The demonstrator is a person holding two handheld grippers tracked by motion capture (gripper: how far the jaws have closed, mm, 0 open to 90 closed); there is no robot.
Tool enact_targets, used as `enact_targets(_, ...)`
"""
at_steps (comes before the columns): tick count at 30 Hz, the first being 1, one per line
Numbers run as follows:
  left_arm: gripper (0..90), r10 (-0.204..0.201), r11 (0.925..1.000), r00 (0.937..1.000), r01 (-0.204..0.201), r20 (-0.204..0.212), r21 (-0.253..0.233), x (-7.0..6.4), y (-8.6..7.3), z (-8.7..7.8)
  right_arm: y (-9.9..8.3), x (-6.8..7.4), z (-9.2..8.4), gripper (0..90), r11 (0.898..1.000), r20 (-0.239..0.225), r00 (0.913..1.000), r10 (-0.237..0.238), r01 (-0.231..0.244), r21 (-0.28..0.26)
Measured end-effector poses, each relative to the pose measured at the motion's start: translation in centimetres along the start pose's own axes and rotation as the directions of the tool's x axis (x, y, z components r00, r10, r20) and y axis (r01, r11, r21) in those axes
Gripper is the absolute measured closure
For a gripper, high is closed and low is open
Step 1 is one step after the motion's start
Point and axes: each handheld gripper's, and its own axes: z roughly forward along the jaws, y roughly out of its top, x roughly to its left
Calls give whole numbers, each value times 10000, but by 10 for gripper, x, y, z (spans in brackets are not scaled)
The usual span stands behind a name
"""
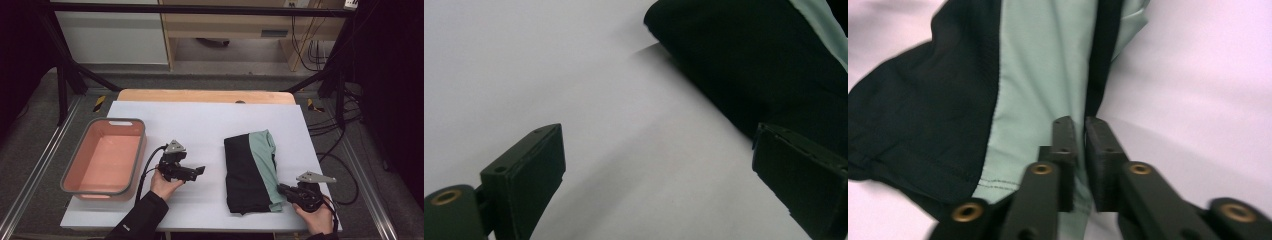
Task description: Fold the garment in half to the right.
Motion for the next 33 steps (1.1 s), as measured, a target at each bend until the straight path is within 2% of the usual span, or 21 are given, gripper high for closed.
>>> enact_targets(3,61,-44,9999,10000,45,61,-104,0,4,1,1,0,-1,697,9989,142,9996,-252,257,-397)
enact_targets(9,56,-7,9998,10000,8,52,-203,1,19,6,4,-1,3,450,9951,140,9996,-247,260,-957)
enact_targets(16,56,-102,9985,9999,109,116,-541,1,35,11,8,0,6,264,9921,1,9994,-337,335,-1208)
enact_targets(23,56,-124,9975,9998,133,131,-698,2,48,19,11,-3,9,173,9940,-127,9995,-272,257,-1067)
enact_targets(27,56,-50,9976,10000,49,-8,-685,3,53,23,12,-2,9,161,9940,-134,9994,-314,298,-1049)
enact_targets(33,56,-139,9970,9999,141,36,-755,4,60,31,13,0,8,141,9933,-158,9992,-375,355,-1095)
